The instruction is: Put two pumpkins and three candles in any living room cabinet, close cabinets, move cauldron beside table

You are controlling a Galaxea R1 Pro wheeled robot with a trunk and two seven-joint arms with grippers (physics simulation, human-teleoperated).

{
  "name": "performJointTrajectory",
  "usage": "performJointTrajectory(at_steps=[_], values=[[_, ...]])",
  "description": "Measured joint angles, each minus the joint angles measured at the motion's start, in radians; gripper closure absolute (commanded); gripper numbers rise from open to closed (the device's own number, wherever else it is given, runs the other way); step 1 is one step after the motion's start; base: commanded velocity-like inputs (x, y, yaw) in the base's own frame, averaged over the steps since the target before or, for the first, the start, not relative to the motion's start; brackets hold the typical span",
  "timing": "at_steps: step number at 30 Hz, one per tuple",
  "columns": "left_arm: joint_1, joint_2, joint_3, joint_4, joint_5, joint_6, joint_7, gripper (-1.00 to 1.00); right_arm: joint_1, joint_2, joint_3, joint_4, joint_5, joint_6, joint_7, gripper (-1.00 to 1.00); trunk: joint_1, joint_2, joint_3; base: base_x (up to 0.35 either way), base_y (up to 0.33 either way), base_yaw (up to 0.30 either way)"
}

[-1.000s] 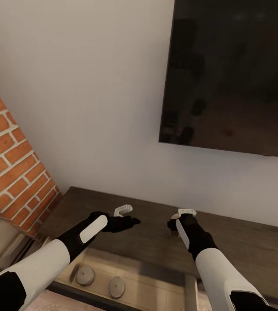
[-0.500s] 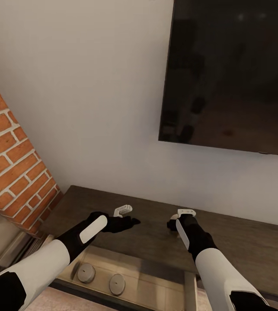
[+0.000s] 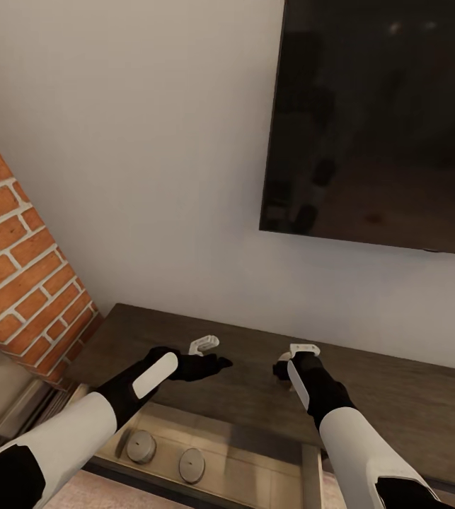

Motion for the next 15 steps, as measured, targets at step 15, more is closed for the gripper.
performJointTrajectory(at_steps=[15], values=[[0.000,0.011,0.000,-0.001,-0.005,0.002,0.004,-1.00,0.000,-0.001,-0.002,-0.001,-0.007,0.093,0.096,1.00,0.000,0.000,0.000,0.000,0.000,0.000]])
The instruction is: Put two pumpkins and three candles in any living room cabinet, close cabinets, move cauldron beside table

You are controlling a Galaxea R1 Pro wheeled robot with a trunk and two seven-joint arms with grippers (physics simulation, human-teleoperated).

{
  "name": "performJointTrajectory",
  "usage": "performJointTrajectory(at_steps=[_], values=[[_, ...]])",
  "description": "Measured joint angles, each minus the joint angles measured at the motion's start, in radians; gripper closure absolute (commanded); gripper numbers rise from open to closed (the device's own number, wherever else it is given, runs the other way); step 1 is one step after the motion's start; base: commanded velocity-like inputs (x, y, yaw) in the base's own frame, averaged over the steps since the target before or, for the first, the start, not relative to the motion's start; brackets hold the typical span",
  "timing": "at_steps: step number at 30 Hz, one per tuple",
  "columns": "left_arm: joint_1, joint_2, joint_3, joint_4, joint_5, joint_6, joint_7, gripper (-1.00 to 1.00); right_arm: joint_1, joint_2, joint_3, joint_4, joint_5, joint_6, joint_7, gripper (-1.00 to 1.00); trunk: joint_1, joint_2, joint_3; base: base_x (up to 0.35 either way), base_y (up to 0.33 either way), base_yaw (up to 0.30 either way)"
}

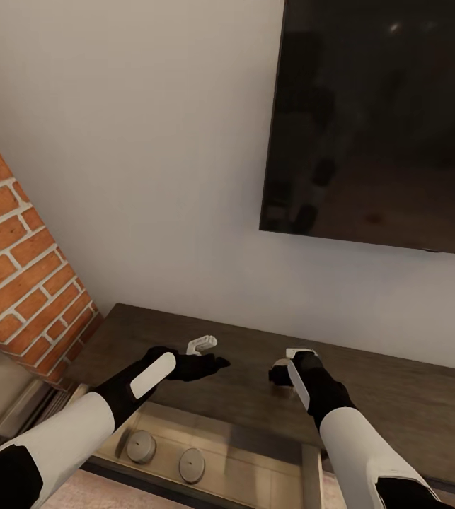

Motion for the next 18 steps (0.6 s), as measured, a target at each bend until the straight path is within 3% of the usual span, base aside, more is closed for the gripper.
performJointTrajectory(at_steps=[3,6,10,18], values=[[0.000,0.000,0.000,0.001,0.000,0.000,0.000,-1.00,0.000,-0.003,0.000,-0.011,0.002,0.113,0.104,1.00,0.000,0.000,0.000,0.000,0.000,0.000],[0.000,0.000,0.000,0.002,0.000,0.000,0.001,-1.00,0.000,-0.007,0.001,-0.034,0.000,0.172,0.211,1.00,0.000,0.000,0.000,0.000,0.000,0.000],[0.000,0.000,0.000,0.003,0.000,0.000,0.001,-1.00,0.000,-0.012,0.002,-0.054,0.010,0.204,0.243,1.00,0.000,0.000,0.000,0.000,0.000,0.000],[0.000,0.000,0.000,0.003,0.000,0.000,0.002,-1.00,0.000,-0.005,0.002,-0.035,0.011,0.256,0.248,1.00,0.000,0.000,0.000,0.000,0.000,0.000]])
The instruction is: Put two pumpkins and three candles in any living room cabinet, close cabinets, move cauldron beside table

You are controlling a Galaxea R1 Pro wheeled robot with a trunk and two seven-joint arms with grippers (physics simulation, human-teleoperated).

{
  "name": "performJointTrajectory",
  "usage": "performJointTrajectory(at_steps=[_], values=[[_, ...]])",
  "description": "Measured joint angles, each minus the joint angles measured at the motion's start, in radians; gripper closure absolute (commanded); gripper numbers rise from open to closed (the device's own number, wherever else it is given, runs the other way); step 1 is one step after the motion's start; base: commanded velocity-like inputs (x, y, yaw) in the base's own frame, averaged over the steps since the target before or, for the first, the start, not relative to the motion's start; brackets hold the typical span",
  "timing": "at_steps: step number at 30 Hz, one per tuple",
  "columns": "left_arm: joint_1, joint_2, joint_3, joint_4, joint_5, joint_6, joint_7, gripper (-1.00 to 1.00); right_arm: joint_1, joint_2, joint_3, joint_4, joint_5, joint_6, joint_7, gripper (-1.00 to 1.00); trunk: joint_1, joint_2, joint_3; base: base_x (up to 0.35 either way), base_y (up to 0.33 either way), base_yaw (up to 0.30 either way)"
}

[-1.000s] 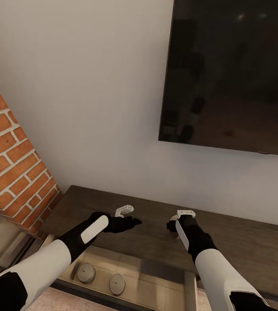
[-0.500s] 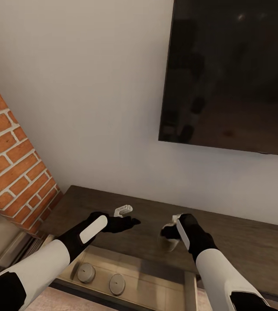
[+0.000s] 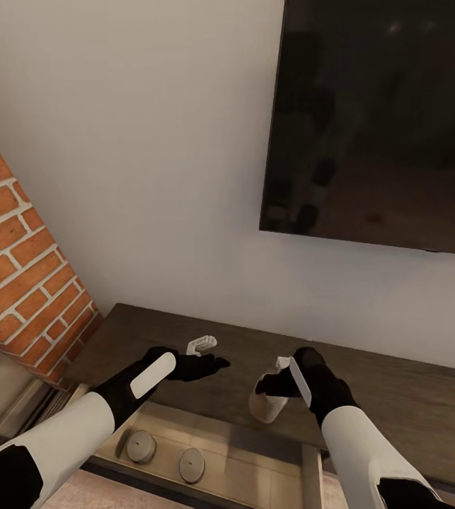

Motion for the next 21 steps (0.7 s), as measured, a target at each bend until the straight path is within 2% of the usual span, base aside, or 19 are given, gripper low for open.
performJointTrajectory(at_steps=[7,13,21], values=[[0.000,-0.003,-0.001,-0.001,-0.001,-0.001,0.000,-1.00,0.000,0.001,0.000,0.183,0.012,-0.038,-0.005,1.00,0.000,0.000,0.000,0.000,0.000,0.000],[0.000,-0.003,-0.002,-0.002,0.000,-0.001,-0.001,-1.00,0.006,0.001,0.000,0.263,0.009,-0.089,-0.007,1.00,0.000,0.000,0.000,0.000,0.000,0.000],[0.000,-0.001,-0.002,-0.002,0.000,-0.001,-0.001,-1.00,0.025,0.004,0.000,0.344,0.010,-0.211,-0.015,1.00,0.000,0.000,0.000,0.000,0.000,0.000]])
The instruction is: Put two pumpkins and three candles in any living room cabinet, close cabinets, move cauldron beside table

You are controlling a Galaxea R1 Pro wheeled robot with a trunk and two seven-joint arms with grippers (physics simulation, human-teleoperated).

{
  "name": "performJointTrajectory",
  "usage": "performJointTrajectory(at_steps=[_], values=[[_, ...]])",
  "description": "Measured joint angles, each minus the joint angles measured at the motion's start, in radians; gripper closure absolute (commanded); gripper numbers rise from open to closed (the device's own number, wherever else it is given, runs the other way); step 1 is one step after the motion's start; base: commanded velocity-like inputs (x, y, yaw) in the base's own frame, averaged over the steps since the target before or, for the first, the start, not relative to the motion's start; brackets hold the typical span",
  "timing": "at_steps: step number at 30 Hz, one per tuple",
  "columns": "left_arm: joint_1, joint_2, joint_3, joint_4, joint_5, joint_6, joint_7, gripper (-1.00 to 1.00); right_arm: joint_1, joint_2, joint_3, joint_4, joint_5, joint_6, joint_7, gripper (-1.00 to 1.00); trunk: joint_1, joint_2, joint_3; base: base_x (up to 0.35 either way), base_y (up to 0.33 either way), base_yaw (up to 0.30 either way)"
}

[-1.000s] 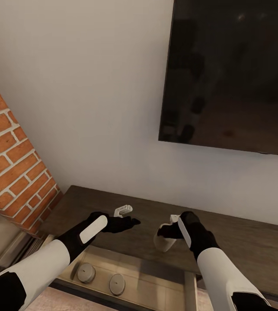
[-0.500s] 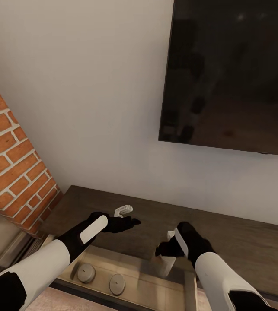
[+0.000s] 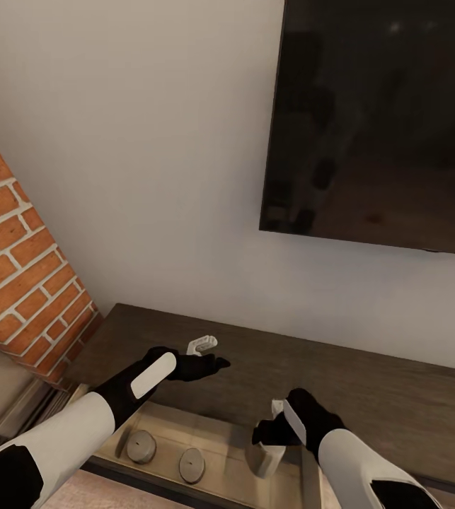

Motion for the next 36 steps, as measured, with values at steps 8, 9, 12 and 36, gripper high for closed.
performJointTrajectory(at_steps=[8,9,12,36], values=[[0.000,-0.003,-0.001,0.000,0.000,0.001,0.000,-1.00,0.005,0.000,0.001,0.133,0.002,-0.276,-0.099,1.00,0.000,0.000,0.000,0.000,0.000,0.000],[0.000,-0.003,-0.001,0.000,0.000,0.001,0.000,-1.00,0.005,0.000,0.000,0.155,0.001,-0.314,-0.109,1.00,0.000,0.000,0.000,0.000,0.000,0.000],[0.000,-0.003,-0.001,0.000,0.000,0.001,0.000,-1.00,0.006,0.001,0.000,0.203,0.002,-0.382,-0.126,1.00,0.000,0.000,0.000,0.000,0.000,0.000],[0.000,-0.009,0.000,0.002,0.002,0.000,0.001,-1.00,0.018,0.002,0.000,0.225,-0.006,-0.409,-0.126,1.00,0.000,0.000,0.006,-0.020,0.000,-0.042]])
